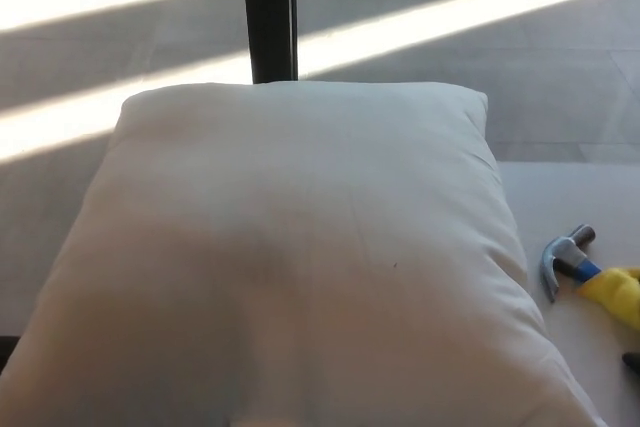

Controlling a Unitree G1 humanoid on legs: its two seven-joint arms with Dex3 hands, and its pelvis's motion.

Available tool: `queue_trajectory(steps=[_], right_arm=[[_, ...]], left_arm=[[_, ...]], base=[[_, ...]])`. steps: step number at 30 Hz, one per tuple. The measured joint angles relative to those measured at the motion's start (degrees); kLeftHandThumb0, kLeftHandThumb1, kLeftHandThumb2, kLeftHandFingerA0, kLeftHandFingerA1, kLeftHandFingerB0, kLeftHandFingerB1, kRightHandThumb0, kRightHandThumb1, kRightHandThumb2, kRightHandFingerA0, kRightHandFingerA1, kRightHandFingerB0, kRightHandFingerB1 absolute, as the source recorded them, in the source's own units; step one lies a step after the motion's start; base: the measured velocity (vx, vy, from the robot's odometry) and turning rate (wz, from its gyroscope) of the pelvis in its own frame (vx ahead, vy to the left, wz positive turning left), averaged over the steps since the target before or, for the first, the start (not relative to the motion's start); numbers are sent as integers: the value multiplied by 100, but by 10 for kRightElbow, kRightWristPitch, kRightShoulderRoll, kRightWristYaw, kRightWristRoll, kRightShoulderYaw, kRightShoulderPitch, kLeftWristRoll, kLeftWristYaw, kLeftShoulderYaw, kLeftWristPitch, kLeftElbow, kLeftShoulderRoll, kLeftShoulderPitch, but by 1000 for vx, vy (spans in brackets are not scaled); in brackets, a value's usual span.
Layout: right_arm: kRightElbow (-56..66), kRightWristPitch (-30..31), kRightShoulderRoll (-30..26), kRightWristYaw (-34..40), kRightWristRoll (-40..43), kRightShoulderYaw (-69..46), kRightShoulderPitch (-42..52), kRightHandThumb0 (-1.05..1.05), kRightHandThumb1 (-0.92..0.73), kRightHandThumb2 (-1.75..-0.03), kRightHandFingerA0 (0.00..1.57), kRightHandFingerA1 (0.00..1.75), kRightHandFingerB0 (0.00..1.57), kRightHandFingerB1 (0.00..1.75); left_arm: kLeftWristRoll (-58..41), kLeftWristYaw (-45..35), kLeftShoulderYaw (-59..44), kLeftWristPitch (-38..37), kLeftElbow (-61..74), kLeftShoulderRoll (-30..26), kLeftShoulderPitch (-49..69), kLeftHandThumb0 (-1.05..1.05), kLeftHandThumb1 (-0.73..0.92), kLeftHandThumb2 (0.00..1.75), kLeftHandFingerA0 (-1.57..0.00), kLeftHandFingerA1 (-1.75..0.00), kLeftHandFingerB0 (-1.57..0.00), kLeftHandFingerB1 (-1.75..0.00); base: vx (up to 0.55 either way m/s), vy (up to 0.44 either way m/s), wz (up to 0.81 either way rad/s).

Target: A hammer is kept on the right hand side and a pillow is kept on the left hand side on the desk infront of the robot and the robot uses its right hand to pick up the hammer and makes a downward swinging motion to hit the pillow

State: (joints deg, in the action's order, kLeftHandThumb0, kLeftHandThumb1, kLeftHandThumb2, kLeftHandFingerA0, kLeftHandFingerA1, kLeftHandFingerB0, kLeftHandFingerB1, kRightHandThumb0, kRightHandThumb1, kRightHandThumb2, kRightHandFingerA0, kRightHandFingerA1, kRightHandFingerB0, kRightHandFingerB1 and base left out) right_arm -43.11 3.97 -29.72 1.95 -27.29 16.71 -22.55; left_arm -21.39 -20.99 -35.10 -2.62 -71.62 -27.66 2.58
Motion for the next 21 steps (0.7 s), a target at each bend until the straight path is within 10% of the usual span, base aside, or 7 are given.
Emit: queue_trajectory(steps=[4,5,6,9,11,13,21], right_arm=[[-9,13,3,14,-5,2,-6,-50,-65,-61,1,63,14,30],[-11,16,3,15,-7,5,-7,-32,-51,-102,11,60,0,50],[-13,20,3,15,-10,10,-8,-50,-64,-60,7,69,18,29],[-16,21,5,14,-14,14,-11,-50,-64,-61,7,65,22,30],[-20,21,6,15,-17,19,-14,-42,-62,-60,71,111,28,32],[-21,17,5,15,-17,18,-16,-44,-64,-60,84,90,28,32],[-36,30,6,10,-21,25,-55,-27,-63,-60,90,130,32,41]], left_arm=[[0,-1,0,-1,0,2,10,-69,78,63,-58,-56,-50,-41],[0,-1,0,-2,0,2,11,-69,78,63,-57,-56,-51,-41],[0,-2,0,-3,0,2,11,-69,79,64,-58,-58,-50,-41],[0,-3,0,-7,0,2,12,-69,79,63,-55,-57,-47,-41],[0,-5,0,-9,2,3,12,-68,79,64,-55,-58,-48,-42],[0,-8,0,-12,4,3,12,-68,80,64,-57,-60,-49,-42],[0,-9,0,-13,3,3,7,-67,79,63,-56,-58,-50,-42]], base=[[0,0,0],[0,0,0],[0,0,0],[0,0,0],[0,0,0],[0,0,0],[0,0,0]])
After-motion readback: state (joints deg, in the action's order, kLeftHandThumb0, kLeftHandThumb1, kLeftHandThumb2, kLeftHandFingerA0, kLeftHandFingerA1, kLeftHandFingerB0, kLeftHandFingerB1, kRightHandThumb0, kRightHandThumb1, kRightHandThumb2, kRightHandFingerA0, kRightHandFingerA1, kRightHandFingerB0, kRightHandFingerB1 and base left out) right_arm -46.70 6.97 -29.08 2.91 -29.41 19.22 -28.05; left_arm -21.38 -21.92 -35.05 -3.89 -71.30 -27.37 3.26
